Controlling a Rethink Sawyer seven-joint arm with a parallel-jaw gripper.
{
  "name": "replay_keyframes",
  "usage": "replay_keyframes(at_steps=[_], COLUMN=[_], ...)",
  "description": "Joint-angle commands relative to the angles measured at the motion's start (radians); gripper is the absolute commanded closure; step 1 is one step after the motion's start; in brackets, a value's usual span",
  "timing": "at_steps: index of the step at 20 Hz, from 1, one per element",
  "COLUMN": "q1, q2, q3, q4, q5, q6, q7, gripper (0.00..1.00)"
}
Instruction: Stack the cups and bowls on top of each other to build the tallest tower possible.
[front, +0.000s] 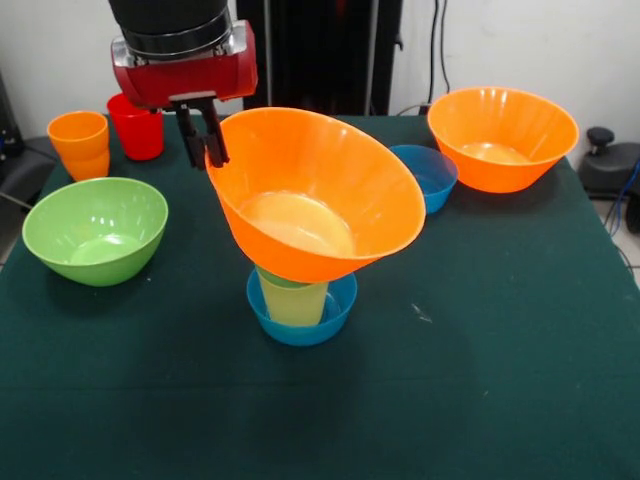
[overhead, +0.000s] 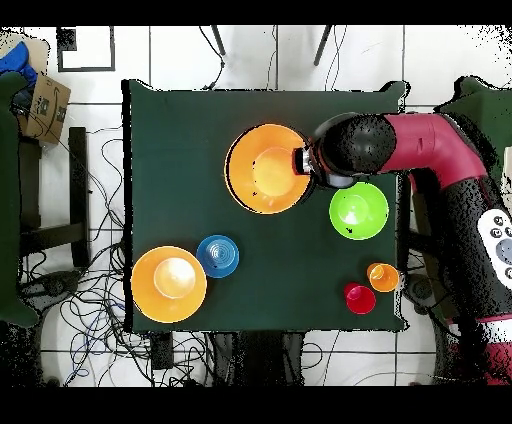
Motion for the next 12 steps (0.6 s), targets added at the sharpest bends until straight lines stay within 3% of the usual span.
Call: replay_keyframes(at_steps=[1, 8, 12], q1=[0.014, -0.009, -0.074], q2=[0.044, 0.089, 0.154], q3=[-0.028, -0.007, 0.053], q4=[0.047, 0.072, 0.141], q5=[-0.097, -0.047, 0.038], q6=[-0.008, -0.035, -0.159], q7=[-0.353, -0.330, -0.264], gripper=[1.00, 1.00, 1.00])
